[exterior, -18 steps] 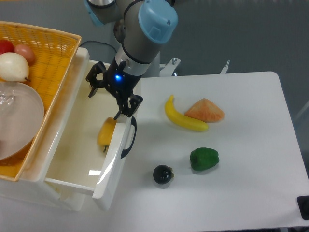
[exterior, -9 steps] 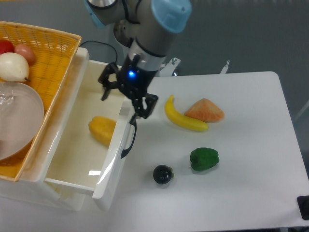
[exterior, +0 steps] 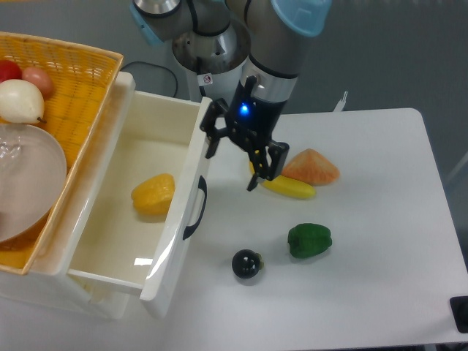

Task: Place the yellow pepper in the upper white drawer

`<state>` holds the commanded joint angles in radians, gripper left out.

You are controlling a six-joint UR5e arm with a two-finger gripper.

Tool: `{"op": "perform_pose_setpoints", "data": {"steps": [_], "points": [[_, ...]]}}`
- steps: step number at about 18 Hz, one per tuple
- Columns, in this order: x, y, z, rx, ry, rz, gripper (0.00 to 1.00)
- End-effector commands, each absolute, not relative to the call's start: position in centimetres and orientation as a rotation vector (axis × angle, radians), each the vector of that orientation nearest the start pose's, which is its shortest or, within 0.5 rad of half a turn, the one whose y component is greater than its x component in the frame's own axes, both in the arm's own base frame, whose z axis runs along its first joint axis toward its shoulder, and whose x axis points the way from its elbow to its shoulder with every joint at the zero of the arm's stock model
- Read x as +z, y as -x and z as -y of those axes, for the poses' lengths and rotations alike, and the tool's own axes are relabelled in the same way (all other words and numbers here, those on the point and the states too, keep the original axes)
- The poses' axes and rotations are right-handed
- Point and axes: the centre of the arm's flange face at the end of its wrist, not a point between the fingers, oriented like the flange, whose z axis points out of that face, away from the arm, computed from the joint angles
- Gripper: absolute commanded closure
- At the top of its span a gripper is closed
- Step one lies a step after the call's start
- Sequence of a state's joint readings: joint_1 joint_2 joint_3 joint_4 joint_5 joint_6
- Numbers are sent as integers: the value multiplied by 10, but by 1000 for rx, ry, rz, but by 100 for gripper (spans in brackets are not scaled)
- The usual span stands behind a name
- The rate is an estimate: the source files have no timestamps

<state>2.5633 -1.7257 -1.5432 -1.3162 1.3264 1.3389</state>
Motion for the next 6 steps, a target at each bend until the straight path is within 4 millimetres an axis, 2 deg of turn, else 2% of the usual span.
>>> {"op": "perform_pose_setpoints", "data": {"steps": [2, 6], "points": [[449, 392, -439, 72, 2834, -596, 0], [436, 401, -440, 76, 2838, -691, 0]]}}
